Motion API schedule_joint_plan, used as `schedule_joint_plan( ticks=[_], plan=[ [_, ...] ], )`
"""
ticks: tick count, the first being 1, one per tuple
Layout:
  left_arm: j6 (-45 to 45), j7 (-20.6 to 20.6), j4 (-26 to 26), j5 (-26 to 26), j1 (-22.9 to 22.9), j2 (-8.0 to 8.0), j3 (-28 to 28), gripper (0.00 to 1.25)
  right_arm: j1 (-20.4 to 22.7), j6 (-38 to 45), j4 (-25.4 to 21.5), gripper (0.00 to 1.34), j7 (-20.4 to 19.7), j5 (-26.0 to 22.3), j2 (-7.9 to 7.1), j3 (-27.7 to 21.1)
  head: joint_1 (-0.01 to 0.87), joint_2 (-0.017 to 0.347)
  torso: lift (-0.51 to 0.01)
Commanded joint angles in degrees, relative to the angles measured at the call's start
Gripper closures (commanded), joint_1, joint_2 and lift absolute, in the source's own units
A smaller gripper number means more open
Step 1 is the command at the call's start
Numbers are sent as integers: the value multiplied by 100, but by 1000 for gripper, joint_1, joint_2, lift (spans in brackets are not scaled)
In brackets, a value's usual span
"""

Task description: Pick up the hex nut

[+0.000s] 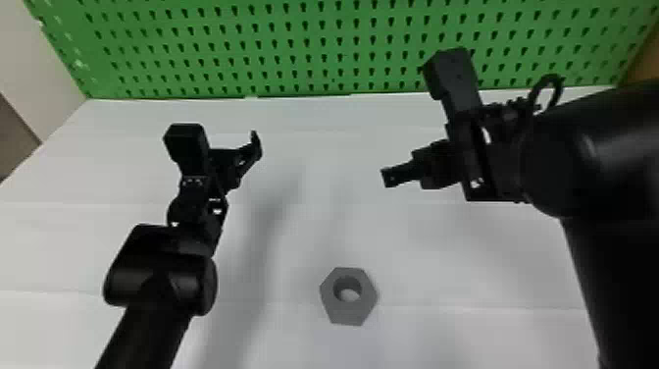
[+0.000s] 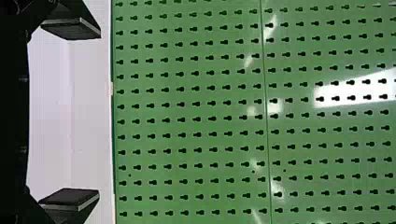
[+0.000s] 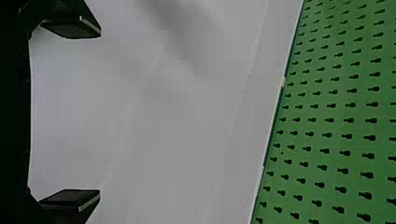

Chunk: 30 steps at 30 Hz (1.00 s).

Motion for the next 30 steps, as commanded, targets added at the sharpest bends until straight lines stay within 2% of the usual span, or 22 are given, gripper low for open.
schedule_joint_plan(
  ticks=[1,12,18,23,30],
  plan=[
    [12,0,0,-41,-23,9,5,88,-201,17,341,93,0,-283,-36,203,785,149,-86],
    [56,0,17,-94,-49,9,32,88,-403,17,798,93,0,-354,-54,643,785,149,-86],
    [65,0,17,-129,-76,9,41,88,-597,17,1228,93,0,-767,-98,880,785,149,-86],
    [65,0,17,-129,-84,9,84,88,-685,17,1439,93,0,-855,-71,1091,785,149,-86],
    [65,0,17,-138,-120,53,76,88,-939,17,1949,93,0,-1215,-89,1469,785,149,-86]
  ],
)
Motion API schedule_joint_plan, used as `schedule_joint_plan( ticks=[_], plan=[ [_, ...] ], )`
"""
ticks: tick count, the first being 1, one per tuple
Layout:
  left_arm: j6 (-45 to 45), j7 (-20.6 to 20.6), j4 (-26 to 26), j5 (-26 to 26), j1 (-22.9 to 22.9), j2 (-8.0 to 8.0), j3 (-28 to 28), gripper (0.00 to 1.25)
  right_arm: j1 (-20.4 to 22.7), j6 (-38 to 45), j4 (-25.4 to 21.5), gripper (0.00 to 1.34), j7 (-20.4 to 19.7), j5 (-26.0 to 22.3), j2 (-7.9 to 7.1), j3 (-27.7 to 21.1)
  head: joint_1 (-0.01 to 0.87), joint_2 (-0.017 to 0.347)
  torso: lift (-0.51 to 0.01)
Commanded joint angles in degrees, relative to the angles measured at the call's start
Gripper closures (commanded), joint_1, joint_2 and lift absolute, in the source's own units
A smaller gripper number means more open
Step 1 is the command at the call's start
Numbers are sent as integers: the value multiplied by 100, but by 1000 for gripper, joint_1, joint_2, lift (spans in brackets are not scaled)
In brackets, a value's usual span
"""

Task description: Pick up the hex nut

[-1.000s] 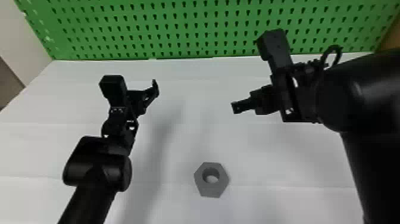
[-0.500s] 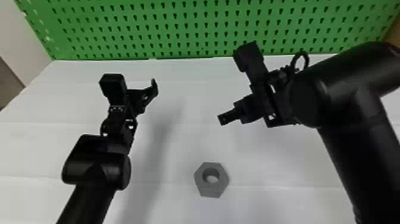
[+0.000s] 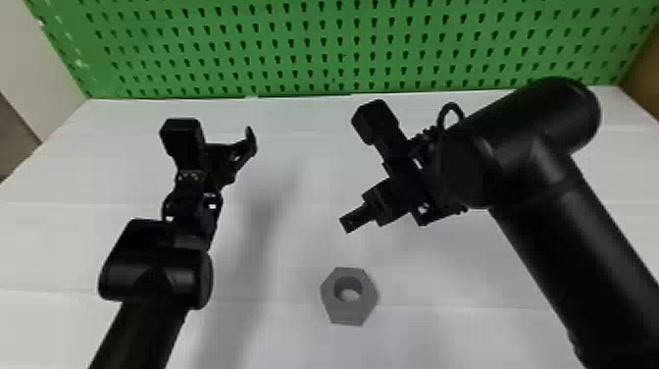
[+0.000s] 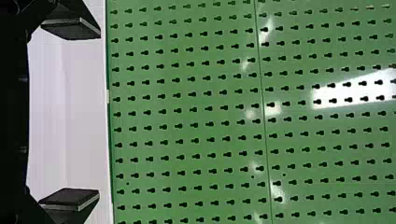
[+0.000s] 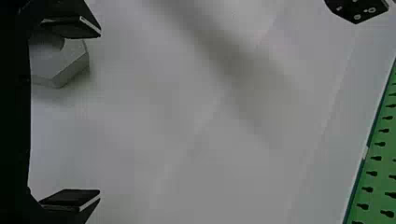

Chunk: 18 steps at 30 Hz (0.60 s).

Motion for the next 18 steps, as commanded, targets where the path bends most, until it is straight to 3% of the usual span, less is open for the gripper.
schedule_joint_plan(
  ticks=[1,18],
  plan=[
    [-1,0,0,-3,-36,28,-16,88,-196,17,345,93,0,-218,-15,306,785,149,-86],
    [-1,0,26,-30,-88,46,-25,88,-406,17,951,93,-9,-491,-59,728,785,150,-86]
  ],
)
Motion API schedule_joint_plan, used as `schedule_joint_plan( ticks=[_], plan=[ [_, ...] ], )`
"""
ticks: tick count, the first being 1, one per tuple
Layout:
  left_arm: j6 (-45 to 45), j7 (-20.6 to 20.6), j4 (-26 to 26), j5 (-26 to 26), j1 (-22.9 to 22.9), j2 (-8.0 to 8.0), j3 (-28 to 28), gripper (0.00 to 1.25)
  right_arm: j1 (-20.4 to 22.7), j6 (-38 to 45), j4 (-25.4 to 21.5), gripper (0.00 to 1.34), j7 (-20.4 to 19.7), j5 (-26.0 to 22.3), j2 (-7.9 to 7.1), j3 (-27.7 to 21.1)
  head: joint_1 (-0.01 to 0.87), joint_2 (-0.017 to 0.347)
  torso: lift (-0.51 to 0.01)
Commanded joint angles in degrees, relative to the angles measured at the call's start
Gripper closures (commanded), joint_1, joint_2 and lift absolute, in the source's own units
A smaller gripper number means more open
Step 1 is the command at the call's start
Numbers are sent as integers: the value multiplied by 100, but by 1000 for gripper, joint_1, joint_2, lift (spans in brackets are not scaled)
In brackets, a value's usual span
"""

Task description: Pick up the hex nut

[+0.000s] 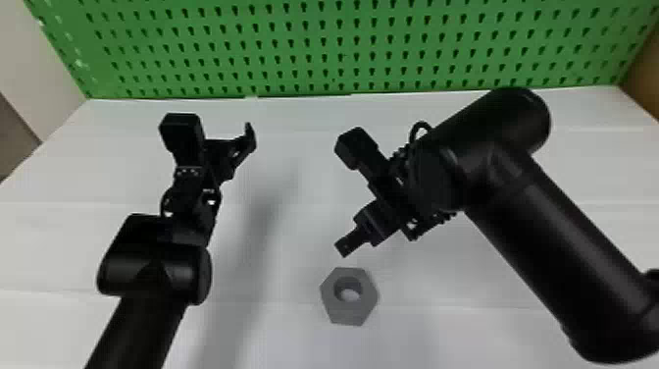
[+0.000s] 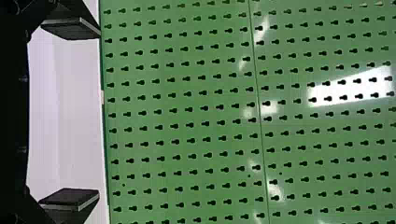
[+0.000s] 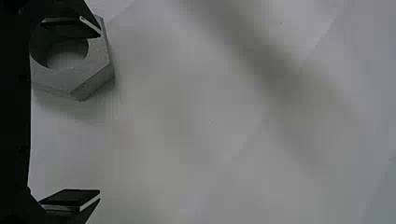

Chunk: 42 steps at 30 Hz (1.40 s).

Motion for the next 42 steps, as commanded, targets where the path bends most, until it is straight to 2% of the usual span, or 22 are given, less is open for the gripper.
schedule_joint_plan(
  ticks=[1,10,42],
  plan=[
    [0,0,2,-9,-17,11,0,88,-15,17,133,93,0,-90,-6,66,785,149,-86],
    [0,0,10,-18,-44,19,-9,88,-68,17,221,93,-9,-204,-41,215,785,149,-86],
    [0,0,89,-18,-158,46,-88,88,-200,17,1135,93,-9,-450,-23,619,785,149,-86]
  ],
)
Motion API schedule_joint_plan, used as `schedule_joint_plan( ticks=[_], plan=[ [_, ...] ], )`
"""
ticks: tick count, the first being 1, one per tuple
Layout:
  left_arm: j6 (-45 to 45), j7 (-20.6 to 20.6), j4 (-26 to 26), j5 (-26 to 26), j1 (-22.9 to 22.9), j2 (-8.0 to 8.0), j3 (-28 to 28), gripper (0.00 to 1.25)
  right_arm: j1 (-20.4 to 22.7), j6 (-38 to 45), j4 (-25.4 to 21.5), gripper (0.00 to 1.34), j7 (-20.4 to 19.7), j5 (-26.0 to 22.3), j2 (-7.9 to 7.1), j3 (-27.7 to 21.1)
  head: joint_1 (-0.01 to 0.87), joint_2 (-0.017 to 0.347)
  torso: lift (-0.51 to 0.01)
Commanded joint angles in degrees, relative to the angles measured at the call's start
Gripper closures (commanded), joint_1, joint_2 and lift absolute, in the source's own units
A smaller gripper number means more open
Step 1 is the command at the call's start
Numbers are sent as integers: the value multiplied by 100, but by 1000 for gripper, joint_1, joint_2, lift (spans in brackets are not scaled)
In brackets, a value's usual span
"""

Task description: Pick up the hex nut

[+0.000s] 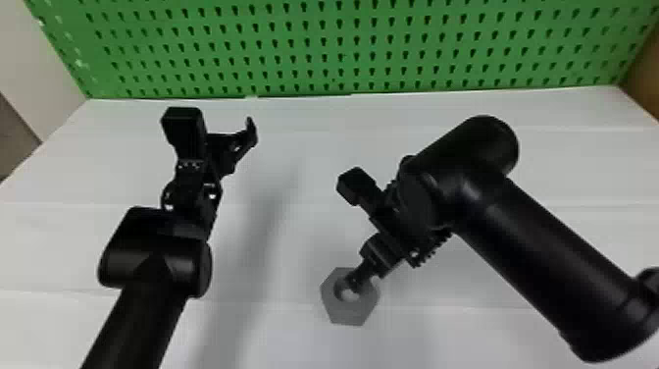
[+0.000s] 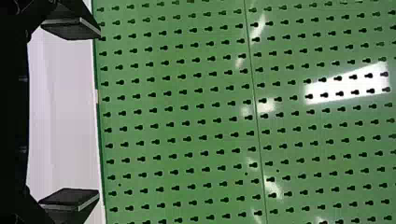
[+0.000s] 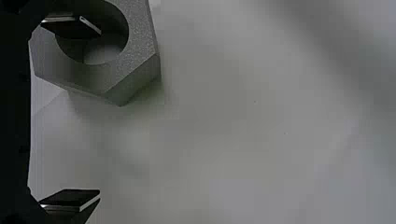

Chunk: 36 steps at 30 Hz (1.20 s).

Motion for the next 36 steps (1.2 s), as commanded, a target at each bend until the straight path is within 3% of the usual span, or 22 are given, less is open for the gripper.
schedule_joint_plan(
  ticks=[1,16,18,21,23,36],
  plan=[
    [2,0,0,0,-15,0,-8,88,-18,17,121,93,9,-27,5,30,785,149,-86],
    [-6,0,9,9,-33,9,-8,88,-35,17,236,148,9,-27,75,30,785,149,-86],
    [-6,0,0,9,-33,9,-8,88,-35,17,244,251,9,-36,75,13,785,149,-86],
    [-6,0,9,9,-33,9,-8,88,-18,17,244,812,9,-27,93,-40,785,149,-86],
    [-6,0,0,18,-24,9,-8,88,9,17,244,995,9,-27,93,-66,785,149,-86],
    [-24,0,0,53,-6,62,-17,88,26,17,244,1021,9,-18,84,-66,785,149,-86]
  ],
)
